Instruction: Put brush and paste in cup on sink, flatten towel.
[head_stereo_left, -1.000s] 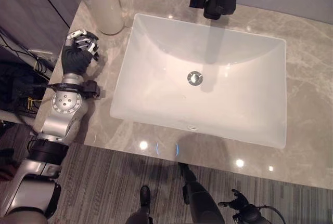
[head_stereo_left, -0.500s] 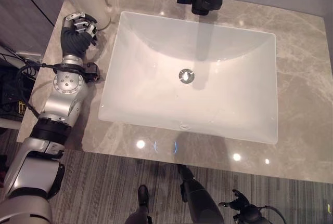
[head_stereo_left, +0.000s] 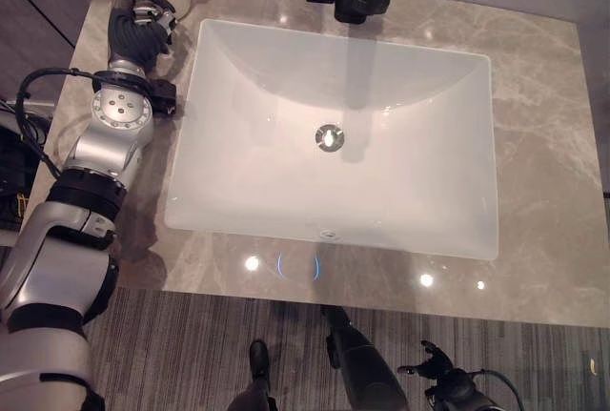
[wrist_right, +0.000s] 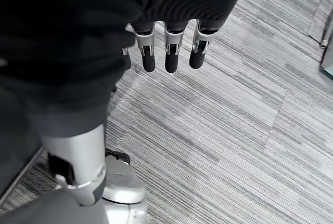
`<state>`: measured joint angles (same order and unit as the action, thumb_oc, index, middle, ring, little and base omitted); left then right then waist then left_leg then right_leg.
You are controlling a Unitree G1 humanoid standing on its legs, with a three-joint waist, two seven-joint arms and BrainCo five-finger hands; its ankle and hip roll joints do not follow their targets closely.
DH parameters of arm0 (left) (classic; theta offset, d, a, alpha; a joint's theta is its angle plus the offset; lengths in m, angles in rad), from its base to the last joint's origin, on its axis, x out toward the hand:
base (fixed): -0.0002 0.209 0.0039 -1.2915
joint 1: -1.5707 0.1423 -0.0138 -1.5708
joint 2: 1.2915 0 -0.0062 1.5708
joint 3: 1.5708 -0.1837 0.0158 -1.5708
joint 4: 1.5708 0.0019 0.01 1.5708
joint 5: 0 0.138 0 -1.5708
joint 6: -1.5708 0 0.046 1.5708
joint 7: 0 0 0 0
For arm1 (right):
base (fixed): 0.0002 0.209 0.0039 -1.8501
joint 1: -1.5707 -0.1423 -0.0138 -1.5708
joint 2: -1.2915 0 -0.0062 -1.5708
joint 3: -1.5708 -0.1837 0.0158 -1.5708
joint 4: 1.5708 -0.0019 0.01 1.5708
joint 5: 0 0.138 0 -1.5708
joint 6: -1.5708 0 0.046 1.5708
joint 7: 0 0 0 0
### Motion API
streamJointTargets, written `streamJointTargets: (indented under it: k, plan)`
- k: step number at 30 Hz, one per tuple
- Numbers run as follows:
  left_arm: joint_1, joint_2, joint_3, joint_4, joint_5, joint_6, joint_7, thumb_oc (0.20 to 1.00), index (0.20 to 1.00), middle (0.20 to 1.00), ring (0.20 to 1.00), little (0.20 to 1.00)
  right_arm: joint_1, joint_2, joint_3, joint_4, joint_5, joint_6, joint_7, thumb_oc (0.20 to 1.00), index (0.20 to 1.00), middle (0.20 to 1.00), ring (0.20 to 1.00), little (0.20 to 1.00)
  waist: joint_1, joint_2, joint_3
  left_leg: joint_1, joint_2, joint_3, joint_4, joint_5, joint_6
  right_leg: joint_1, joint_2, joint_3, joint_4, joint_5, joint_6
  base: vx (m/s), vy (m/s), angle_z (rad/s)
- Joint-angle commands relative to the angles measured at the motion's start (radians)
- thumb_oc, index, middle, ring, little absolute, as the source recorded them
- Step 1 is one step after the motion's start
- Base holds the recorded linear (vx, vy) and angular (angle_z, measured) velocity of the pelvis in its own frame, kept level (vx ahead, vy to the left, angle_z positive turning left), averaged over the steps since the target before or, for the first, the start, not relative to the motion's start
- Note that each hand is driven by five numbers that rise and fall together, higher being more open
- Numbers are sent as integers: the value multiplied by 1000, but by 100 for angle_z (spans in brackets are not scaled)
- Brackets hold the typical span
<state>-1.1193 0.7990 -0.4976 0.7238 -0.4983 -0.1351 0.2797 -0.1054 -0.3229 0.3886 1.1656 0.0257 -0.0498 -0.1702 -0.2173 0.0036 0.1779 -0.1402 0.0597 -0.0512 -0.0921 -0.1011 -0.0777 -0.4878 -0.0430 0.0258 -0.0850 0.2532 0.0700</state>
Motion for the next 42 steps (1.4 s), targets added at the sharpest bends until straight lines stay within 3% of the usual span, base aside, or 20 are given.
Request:
streamJointTargets:
  k: [1, 11, 24, 33, 42]
  plan:
    - [26, 95, 25, -28, 44, -18, -13, 200, 200, 200, 200, 200, 17, -24, 31, 27, 23, -10, 6, 1000, 1000, 1000, 1000, 1000, 24, 4, -17, 119, -71, -50, 5, -38, 20, -64, -13, 7, 89, -22, 72, 0, 0, 0]
    - [75, 170, 96, 24, 51, -27, 27, 200, 200, 200, 200, 200, 0, -22, 37, 20, 20, -18, 6, 1000, 1000, 1000, 1000, 1000, 33, 5, -2, 119, -59, -55, 5, -35, 15, -84, -10, -9, 127, -39, 69, -7, -2, 4]
    - [-182, 129, 22, 354, 45, -2, 101, 200, 200, 200, 200, 200, -8, -27, 58, 35, 45, -28, -5, 1000, 1000, 1000, 1000, 1000, 13, -11, 20, 76, -41, -48, 5, -18, 6, -146, 19, -23, 152, -53, 61, 14, -9, -4]
    - [-196, 123, -1, 332, 41, -27, 105, 200, 200, 200, 200, 200, 0, -24, 68, 23, 65, -48, -5, 1000, 1000, 1000, 1000, 1000, 7, -13, 12, 68, -29, -40, 5, -10, -3, -168, 38, -26, 164, -66, 56, 19, -10, -3]
    - [-115, 138, 5, 205, 101, -61, 126, 200, 200, 200, 200, 200, 18, -22, 72, -30, 80, -83, -4, 1000, 1000, 1000, 1000, 1000, -2, -13, 6, 63, -16, -26, 5, 8, -14, -187, 64, -24, 173, -77, 50, 7, -7, -2]
